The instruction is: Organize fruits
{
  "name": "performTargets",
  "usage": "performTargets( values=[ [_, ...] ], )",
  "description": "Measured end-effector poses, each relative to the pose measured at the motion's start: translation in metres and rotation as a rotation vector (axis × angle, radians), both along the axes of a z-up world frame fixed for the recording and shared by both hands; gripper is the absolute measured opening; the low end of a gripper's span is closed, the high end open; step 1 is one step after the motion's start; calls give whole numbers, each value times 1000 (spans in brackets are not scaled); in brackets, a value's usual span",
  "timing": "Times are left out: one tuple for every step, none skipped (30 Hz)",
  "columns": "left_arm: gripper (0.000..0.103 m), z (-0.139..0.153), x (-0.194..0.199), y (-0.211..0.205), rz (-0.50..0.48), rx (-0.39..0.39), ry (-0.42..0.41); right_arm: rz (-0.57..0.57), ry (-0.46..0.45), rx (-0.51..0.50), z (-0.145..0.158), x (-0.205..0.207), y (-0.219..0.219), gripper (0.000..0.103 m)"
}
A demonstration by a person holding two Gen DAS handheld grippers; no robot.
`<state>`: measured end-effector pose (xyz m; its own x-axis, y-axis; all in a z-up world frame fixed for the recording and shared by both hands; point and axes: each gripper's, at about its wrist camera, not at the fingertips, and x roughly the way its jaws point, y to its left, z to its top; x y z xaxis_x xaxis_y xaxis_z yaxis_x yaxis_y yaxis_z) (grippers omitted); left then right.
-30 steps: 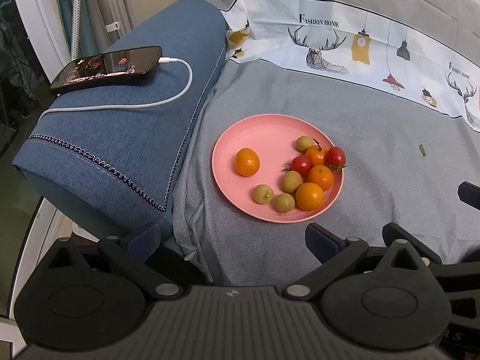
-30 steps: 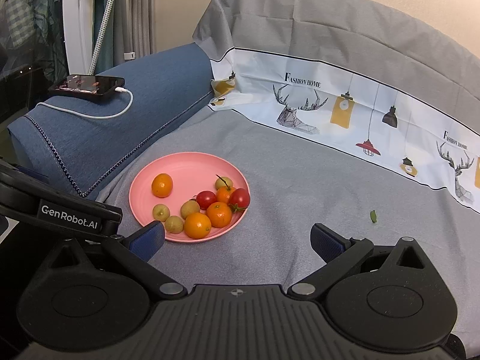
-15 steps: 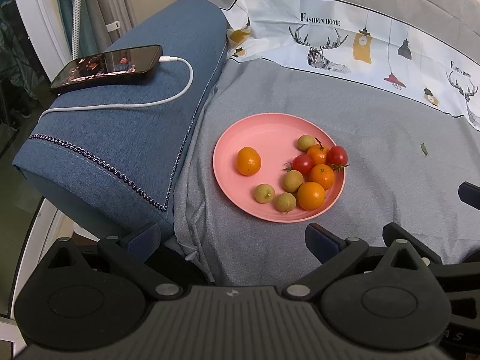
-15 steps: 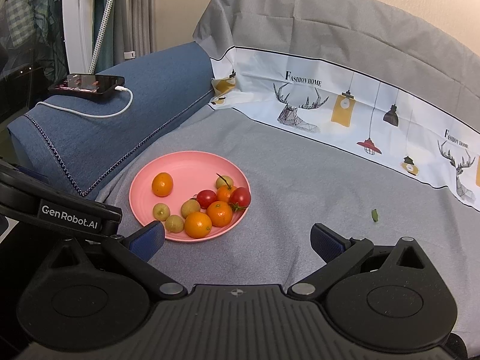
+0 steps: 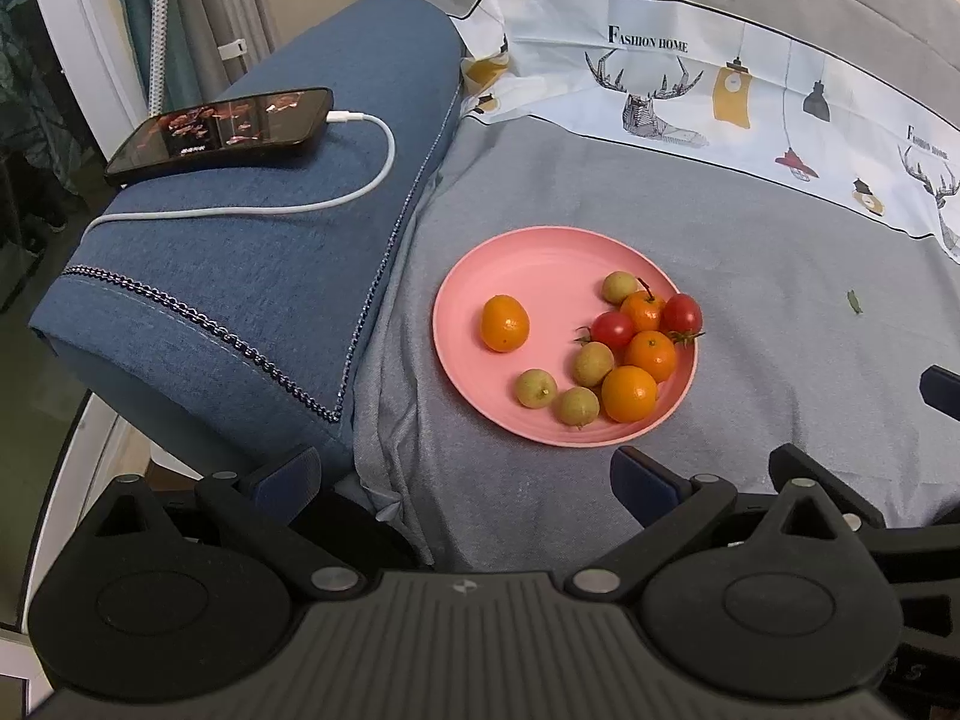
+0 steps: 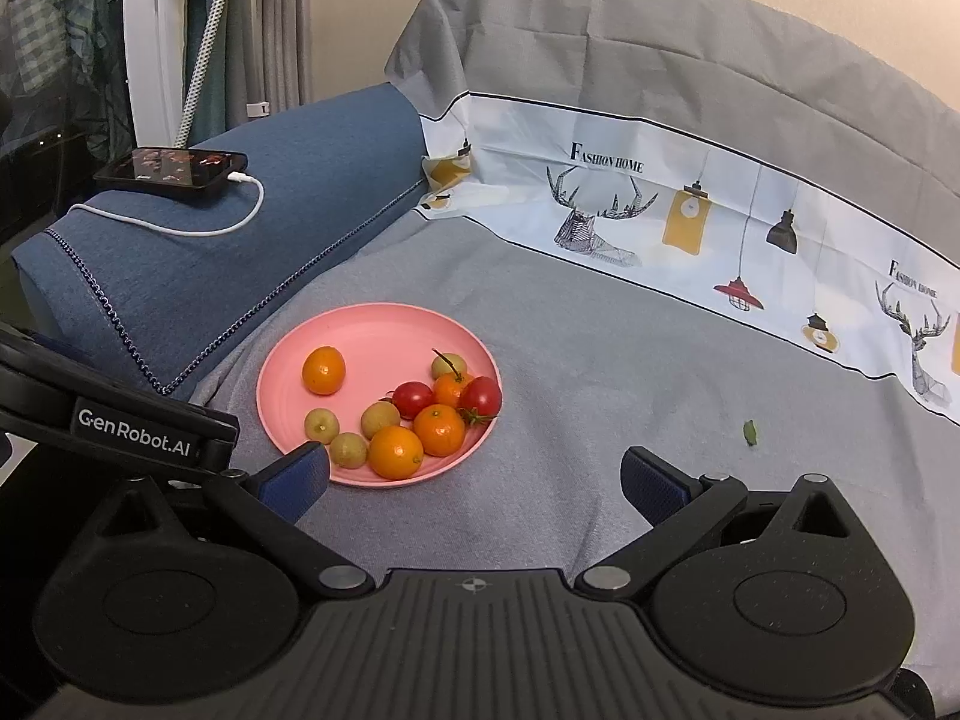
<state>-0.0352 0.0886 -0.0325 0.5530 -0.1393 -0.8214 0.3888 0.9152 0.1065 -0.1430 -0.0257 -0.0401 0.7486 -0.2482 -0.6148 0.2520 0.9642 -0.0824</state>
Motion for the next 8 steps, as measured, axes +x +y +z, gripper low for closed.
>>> performTargets(
  values=[
    [103,0,0,0,3,4,-4,0,0,0,0,0,0,102],
    [103,-1,0,0,7,11,-9,0,1,0,0,0,0,102],
    [103,-1,-1,0,11,20,-16,1,1,0,0,0,-1,102],
    [103,-2,0,-1,14,31,-18,2,1,0,0,0,0,102],
    [103,-3,1,-1,18,40,-13,6,2,2,1,0,-1,102],
    [103,-3,2,-1,20,40,-6,11,1,2,1,0,0,102],
    [103,-3,3,-1,21,37,0,15,1,2,1,0,-1,102],
    [103,-3,4,-1,23,36,0,18,-1,-1,2,0,-1,102]
  ],
)
